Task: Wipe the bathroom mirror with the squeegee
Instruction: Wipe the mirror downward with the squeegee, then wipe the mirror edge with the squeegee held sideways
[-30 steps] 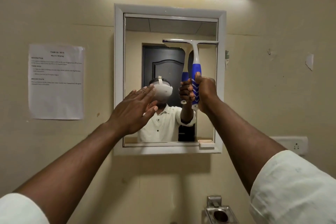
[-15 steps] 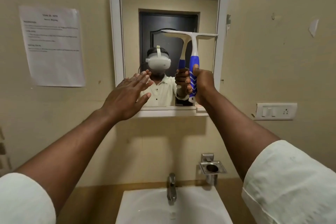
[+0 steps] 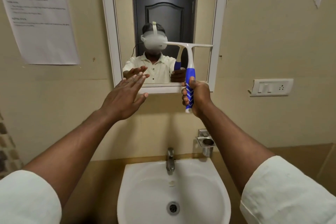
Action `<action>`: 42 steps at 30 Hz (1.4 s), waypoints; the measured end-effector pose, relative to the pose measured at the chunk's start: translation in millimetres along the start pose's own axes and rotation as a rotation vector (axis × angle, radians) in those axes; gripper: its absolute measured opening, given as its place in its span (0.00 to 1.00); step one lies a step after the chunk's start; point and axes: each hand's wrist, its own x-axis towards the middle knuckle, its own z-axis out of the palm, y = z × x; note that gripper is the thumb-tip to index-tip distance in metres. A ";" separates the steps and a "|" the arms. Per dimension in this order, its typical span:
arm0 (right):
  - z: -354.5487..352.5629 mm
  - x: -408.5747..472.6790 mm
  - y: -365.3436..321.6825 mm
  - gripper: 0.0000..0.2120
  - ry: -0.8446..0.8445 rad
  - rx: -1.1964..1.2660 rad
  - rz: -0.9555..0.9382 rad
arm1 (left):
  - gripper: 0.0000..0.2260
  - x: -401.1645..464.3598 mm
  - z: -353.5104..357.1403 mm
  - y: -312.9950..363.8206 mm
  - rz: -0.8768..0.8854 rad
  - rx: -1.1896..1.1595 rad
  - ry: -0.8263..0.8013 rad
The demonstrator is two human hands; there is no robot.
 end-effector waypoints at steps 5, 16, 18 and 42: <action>-8.8 -13.0 28.4 0.14 0.041 -0.001 0.055 | 0.27 -13.2 16.3 1.4 -0.001 -0.002 -0.029; -28.3 -42.1 81.8 0.15 0.094 -0.014 0.166 | 0.27 -37.0 49.0 12.2 -0.017 -0.042 -0.134; -31.0 -43.4 83.2 0.15 0.100 -0.024 0.170 | 0.27 -39.4 53.7 15.2 -0.020 -0.050 -0.150; 26.1 3.7 -33.7 0.10 0.016 -0.653 -0.557 | 0.26 11.6 -4.3 -5.8 0.028 -0.049 0.063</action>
